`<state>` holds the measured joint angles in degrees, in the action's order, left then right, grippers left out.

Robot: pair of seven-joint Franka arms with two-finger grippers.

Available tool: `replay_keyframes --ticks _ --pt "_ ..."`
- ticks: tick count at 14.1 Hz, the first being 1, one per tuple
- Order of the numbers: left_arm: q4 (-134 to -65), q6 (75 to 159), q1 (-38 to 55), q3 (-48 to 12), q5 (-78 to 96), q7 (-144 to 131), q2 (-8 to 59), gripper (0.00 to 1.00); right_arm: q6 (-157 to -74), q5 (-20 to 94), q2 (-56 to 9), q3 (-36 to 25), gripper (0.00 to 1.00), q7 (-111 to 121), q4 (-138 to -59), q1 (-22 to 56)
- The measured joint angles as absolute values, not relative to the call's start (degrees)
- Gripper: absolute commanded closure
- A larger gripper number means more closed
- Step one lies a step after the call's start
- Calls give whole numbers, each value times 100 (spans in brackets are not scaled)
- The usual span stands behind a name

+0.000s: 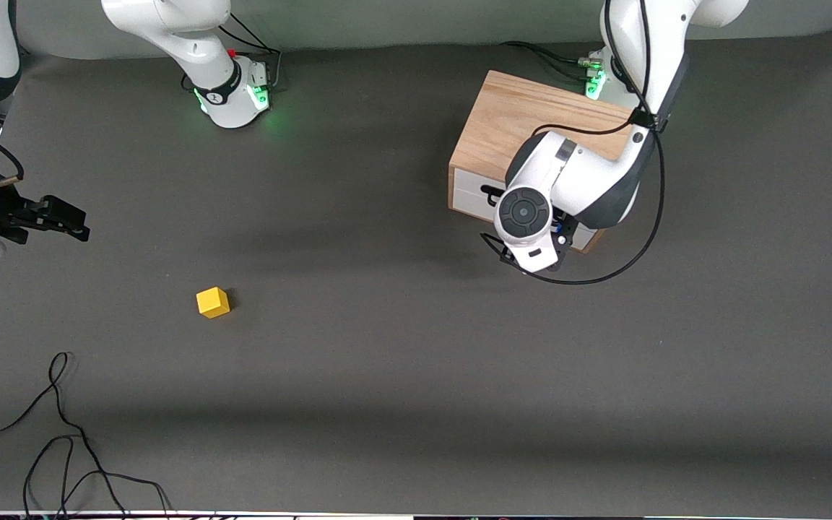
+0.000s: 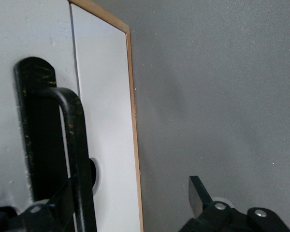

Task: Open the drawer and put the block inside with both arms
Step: 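Pull the drawer open by its handle with the left gripper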

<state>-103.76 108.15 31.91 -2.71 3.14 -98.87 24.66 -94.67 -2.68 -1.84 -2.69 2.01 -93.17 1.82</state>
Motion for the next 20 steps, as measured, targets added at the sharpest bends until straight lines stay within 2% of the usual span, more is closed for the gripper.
replay_keyframes --ticks 8,20 --pt "-10219 10935 3189 -264 293 -9879 2541 0 -9459 -268 -173 -256 0 201 -9313 210" --pt "-8765 10919 3128 -234 180 -9876 3434 0 -9691 -265 -280 -275 0 201 -9440 197"
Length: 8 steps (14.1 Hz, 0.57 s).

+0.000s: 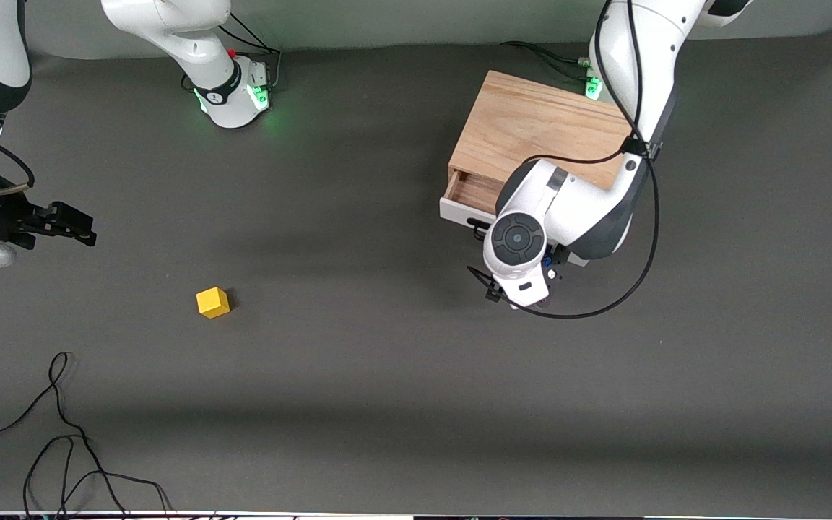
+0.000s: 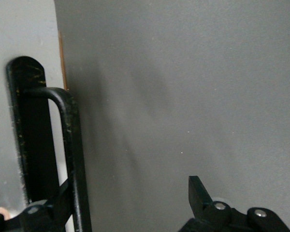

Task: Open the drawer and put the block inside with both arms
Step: 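Pull the drawer open by its handle with the left gripper, then grasp the yellow cube with the right gripper while the left gripper withdraws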

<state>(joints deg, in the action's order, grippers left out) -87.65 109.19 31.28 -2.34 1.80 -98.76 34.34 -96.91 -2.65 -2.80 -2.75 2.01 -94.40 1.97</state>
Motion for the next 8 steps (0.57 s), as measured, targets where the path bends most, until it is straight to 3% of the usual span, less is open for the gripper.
replay_keyframes --ticks 8 --pt "-8330 11578 3047 -231 117 -9876 3716 0 -11331 -262 -565 -241 0 302 -10911 447"
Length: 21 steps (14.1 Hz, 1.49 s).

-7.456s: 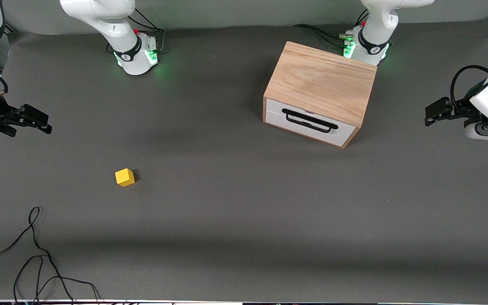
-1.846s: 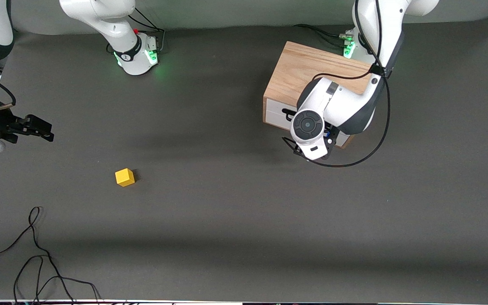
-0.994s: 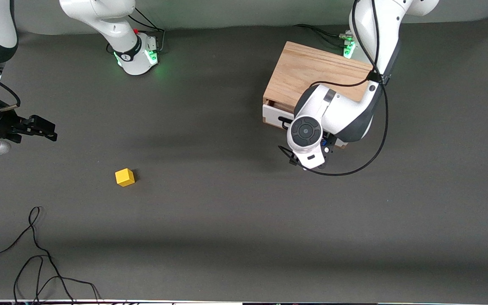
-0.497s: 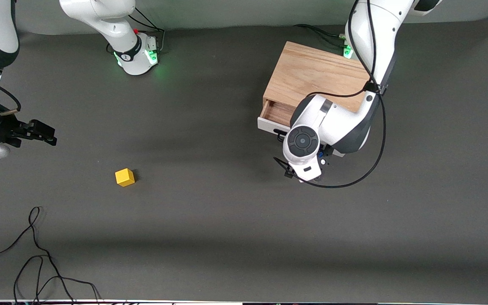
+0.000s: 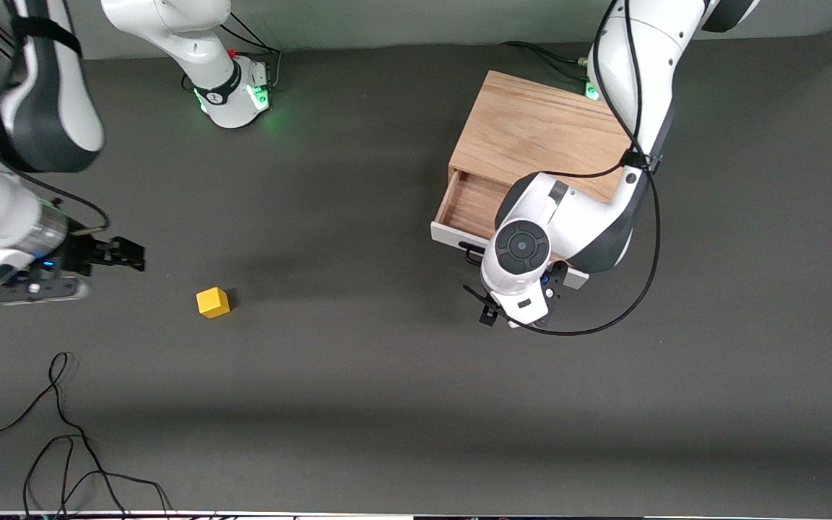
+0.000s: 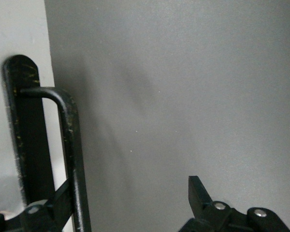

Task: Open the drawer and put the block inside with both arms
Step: 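Grasp the yellow cube with the right gripper while the left gripper withdraws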

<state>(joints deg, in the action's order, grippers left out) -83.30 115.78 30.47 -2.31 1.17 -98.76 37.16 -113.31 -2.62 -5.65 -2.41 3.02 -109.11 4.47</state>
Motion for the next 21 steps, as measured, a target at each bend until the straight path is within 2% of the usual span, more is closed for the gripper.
replay_keyframes --ticks 4,9,12,17,18,19,20,21 --pt "-8330 11720 3047 -235 37 -9876 3734 0 -12711 -262 -764 -220 0 465 -11977 657" --pt "-8175 12144 3047 -235 -47 -9876 3788 0 -13901 -265 -1550 -272 0 960 -12231 620" --pt "-7990 12261 3047 -235 -69 -9876 3810 0 -14203 -265 -1921 -291 0 1033 -12232 593" --pt "-7657 12265 3037 -205 -198 -9855 3835 0 -14669 -264 -2190 -290 0 1050 -12440 593" --pt "-7535 12193 3023 -153 -319 -9743 3820 0 -14760 -264 -2239 -290 6 1050 -12477 593" --pt "-7423 12012 2989 -115 -416 -9513 3771 0 -14870 -264 -2295 -290 34 1050 -12515 594" --pt "-7318 11733 2933 -90 -448 -9160 3680 0 -14982 -264 -2354 -290 74 1050 -12554 594" --pt "-7244 11399 2845 -77 -451 -8724 3531 0 -15062 -264 -2405 -290 95 1050 -12577 593"
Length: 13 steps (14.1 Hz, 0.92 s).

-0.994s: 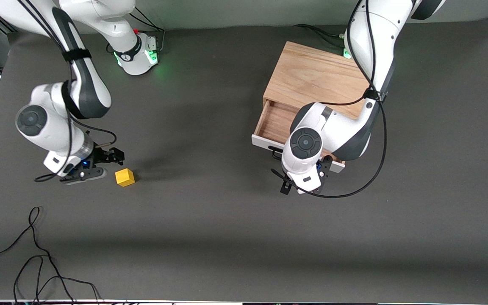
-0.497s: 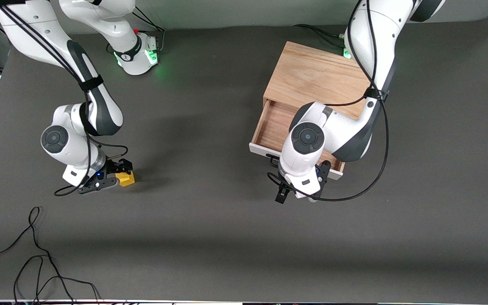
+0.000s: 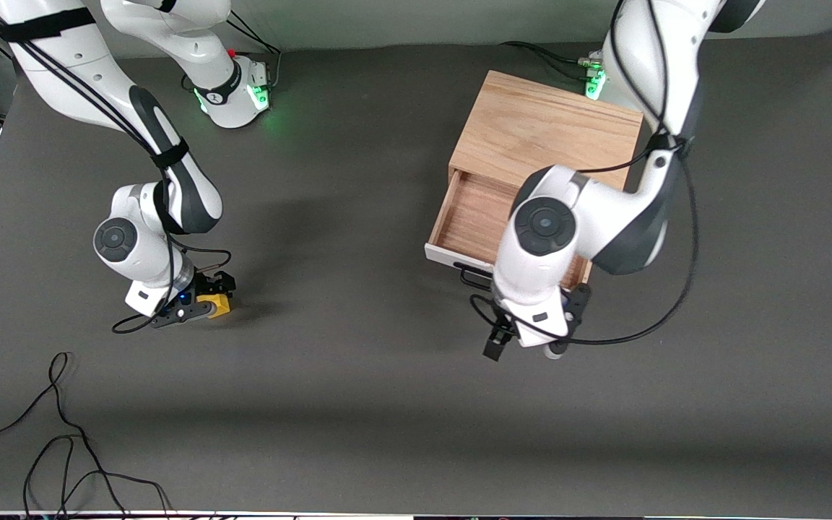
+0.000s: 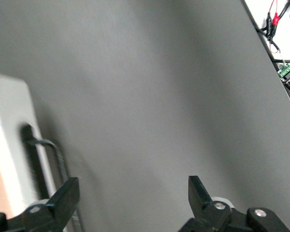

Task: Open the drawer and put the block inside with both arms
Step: 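Grasp the yellow cube with the right gripper while the left gripper withdraws, then carry the yellow cube into the open drawer with the right gripper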

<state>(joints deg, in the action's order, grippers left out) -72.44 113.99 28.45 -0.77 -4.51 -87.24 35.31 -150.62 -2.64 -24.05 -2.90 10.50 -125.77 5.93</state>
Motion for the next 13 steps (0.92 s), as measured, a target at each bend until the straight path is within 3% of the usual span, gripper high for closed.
replay_keyframes --ticks 1,4,7,10,13 --pt "-7202 11061 2733 -72 -452 -8260 3344 0 -15077 -264 -2436 -290 100 1050 -12584 593" --pt "-7195 10146 2358 -68 -433 -6856 2712 0 -14982 -254 -2430 -289 100 837 -12548 594" --pt "-7262 9403 1895 -56 -277 -5477 2188 0 -14037 -251 -2295 -139 100 172 -12054 617" --pt "-7539 9034 1462 -50 -222 -4272 1724 0 -12256 -51 -2006 568 100 -1107 -10814 636" --pt "-7973 8826 1049 -40 -202 -2946 1257 0 -10703 800 -1914 1489 100 -2577 -8863 814"
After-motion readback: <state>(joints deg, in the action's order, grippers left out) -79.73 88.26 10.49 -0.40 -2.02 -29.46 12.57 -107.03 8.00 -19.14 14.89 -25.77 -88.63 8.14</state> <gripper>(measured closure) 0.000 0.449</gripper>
